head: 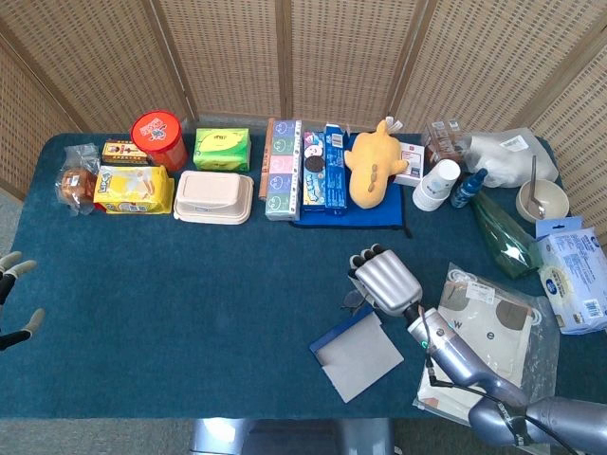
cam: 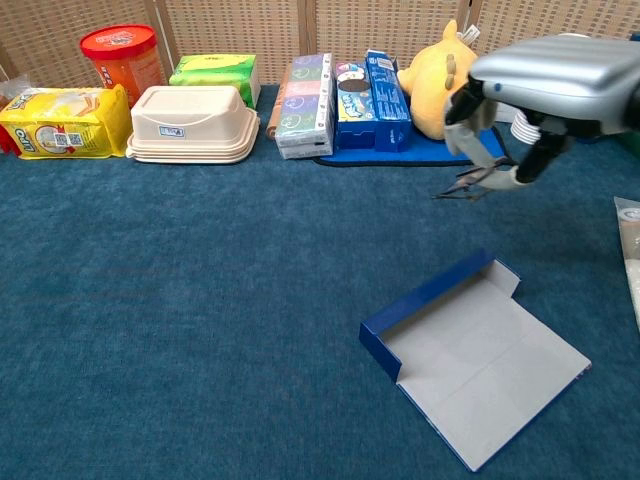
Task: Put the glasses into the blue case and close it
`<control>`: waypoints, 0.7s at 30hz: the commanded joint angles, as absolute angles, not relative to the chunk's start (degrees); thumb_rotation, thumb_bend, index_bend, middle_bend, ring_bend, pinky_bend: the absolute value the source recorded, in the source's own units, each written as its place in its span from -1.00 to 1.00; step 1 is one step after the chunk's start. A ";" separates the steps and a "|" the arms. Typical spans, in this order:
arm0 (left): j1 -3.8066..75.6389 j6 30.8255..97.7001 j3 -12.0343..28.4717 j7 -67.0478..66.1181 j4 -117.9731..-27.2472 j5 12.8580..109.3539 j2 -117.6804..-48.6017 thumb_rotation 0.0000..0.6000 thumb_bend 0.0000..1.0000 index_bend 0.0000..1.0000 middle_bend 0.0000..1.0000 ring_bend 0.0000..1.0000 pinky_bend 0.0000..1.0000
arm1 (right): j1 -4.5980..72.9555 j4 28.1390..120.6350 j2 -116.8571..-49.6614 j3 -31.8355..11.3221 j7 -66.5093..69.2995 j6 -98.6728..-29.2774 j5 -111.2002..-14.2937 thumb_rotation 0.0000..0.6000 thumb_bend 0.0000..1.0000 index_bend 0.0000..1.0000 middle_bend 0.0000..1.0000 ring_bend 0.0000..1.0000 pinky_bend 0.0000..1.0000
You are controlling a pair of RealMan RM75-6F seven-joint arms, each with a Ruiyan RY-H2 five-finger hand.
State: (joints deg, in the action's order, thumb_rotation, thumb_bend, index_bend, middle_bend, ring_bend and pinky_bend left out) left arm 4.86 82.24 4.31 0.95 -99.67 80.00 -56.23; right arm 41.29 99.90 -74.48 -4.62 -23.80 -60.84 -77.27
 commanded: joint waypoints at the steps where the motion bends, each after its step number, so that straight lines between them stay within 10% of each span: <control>1: 5.09 82.08 4.41 0.87 -99.83 80.09 -56.22 0.97 -0.40 -0.64 -0.77 -0.92 -1.00 | 39.78 101.90 -73.26 -3.48 -25.13 -62.09 -77.86 1.00 -0.42 0.39 -0.07 -0.17 -0.22; 21: 6.17 81.41 5.13 2.07 -100.54 79.94 -54.79 0.95 -0.41 -0.64 -0.77 -0.92 -1.00 | 32.43 110.18 -70.41 3.10 -27.42 -66.24 -85.32 1.00 -0.42 0.38 -0.07 -0.16 -0.22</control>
